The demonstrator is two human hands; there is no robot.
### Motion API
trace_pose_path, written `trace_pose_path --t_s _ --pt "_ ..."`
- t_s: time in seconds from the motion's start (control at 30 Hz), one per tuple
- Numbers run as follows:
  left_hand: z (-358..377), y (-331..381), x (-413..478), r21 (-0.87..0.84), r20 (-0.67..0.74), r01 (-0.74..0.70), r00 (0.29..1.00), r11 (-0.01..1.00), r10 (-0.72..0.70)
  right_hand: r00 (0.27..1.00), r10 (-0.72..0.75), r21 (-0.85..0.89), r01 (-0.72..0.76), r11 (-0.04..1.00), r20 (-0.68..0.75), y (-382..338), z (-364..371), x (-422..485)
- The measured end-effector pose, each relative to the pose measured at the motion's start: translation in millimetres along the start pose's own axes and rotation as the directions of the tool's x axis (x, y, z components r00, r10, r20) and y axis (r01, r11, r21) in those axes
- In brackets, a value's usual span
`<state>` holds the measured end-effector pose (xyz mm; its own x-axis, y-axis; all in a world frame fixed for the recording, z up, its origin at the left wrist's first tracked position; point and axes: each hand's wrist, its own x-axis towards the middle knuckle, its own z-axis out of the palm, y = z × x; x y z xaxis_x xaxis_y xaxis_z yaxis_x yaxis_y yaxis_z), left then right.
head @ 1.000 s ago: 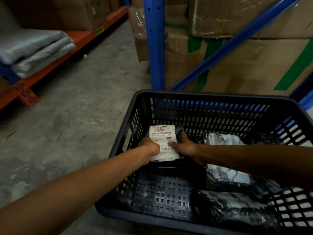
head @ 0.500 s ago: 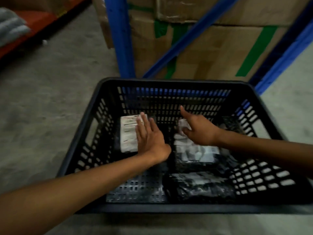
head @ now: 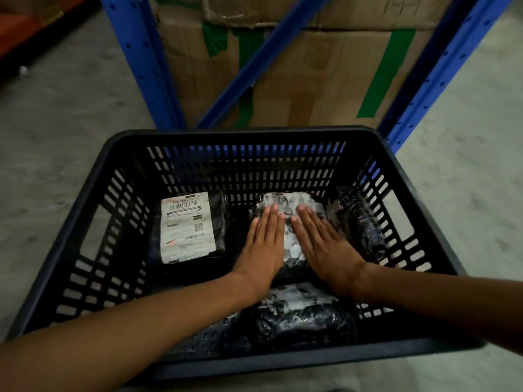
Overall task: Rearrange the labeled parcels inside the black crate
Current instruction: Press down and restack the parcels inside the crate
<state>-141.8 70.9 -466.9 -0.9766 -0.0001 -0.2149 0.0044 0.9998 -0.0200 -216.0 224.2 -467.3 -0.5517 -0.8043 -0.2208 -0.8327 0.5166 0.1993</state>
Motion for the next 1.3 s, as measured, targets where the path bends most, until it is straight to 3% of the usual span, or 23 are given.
trace_pose_path --t_s 0.07,0.2,0.27,0.33,0.43,0.53,0.6,0.63,0.7,0.77,0.8,0.87,0.97,1.1,1.17,1.23,1.3 --pt "2.8 -5.0 -0.7 -0.014 -0.008 -0.029 1.0 0.999 0.029 0.999 0.017 0.02 -0.016 1.0 -0.036 0.3 2.0 3.2" --pt "-15.7 -18.9 4.4 -0.139 0.087 -0.118 0.988 0.983 0.131 0.986 -0.063 0.08 0.051 0.995 0.153 11.2 -21.2 2.1" --pt "-43.4 -36.1 6.2 -0.276 0.065 -0.189 0.974 0.942 0.215 0.976 -0.1 0.244 0.05 0.968 0.195 23.5 -51.9 -0.2" --pt "-78.4 -57.8 2.8 -0.455 -0.07 -0.207 0.978 0.866 0.197 0.992 -0.106 0.503 0.055 0.862 0.074 40.3 -82.6 -2.6" --pt "-124.4 -87.7 -5.4 -0.736 -0.075 -0.032 0.997 0.676 -0.035 0.995 0.069 0.771 0.014 0.637 -0.075 63.5 -125.9 -8.7" --pt "-143.9 -101.2 -12.5 -0.964 0.038 0.101 0.968 0.246 -0.248 0.966 0.255 0.976 -0.019 0.216 -0.037 66.3 -152.5 -11.4" --pt "-142.6 -99.9 -16.7 -0.984 0.177 0.168 0.937 -0.054 -0.301 0.953 0.279 0.993 -0.1 -0.069 0.116 49.9 -155.2 -9.4" --pt "-137.4 -98.0 -16.9 -0.965 0.248 0.207 0.919 -0.159 -0.308 0.952 0.239 0.968 -0.147 -0.201 0.194 37.2 -153.8 -8.4" --pt "-125.1 -94.1 -16.4 -0.906 0.387 0.292 0.865 -0.307 -0.319 0.944 0.151 0.887 -0.211 -0.412 0.294 8.4 -144.6 -3.0" --pt "-110.0 -91.2 -15.7 -0.847 0.496 0.359 0.799 -0.393 -0.341 0.918 0.178 0.829 -0.22 -0.514 0.354 -18.3 -134.8 3.3" --pt "-101.4 -89.3 -17.4 -0.838 0.526 0.388 0.761 -0.383 -0.381 0.898 0.225 0.823 -0.216 -0.525 0.379 -29.9 -129.3 6.7" --pt "-83.9 -83.7 -29.1 -0.857 0.513 0.44 0.686 -0.267 -0.516 0.876 0.286 0.834 -0.201 -0.514 0.388 -47.7 -121.2 13.2" --pt "-58.4 -85.2 -47.5 -0.888 0.374 0.458 0.665 -0.042 -0.647 0.869 0.327 0.857 -0.184 -0.482 0.371 -63.4 -113.2 28.6" --pt "-49.4 -116.9 -56.4 -0.92 0.28 0.391 0.61 -0.026 -0.741 0.902 0.287 0.868 -0.162 -0.469 0.323 -84.4 -117.8 64.5" --pt "-50.5 -138.2 -56.7 -0.927 0.202 0.373 0.571 0.032 -0.796 0.914 0.274 0.879 -0.152 -0.452 0.299 -95.7 -116.8 88.3" --pt "-51.7 -152.4 -55.7 -0.911 0.128 0.393 0.557 0.124 -0.82 0.905 0.3 0.918 -0.189 -0.349 0.301 -109.6 -112.1 112.5" --pt "-48.6 -158.1 -50.6 -0.857 0.088 0.454 0.594 0.243 -0.8 0.875 0.381 0.954 -0.291 -0.077 0.298 -119.0 -100.5 137.5"
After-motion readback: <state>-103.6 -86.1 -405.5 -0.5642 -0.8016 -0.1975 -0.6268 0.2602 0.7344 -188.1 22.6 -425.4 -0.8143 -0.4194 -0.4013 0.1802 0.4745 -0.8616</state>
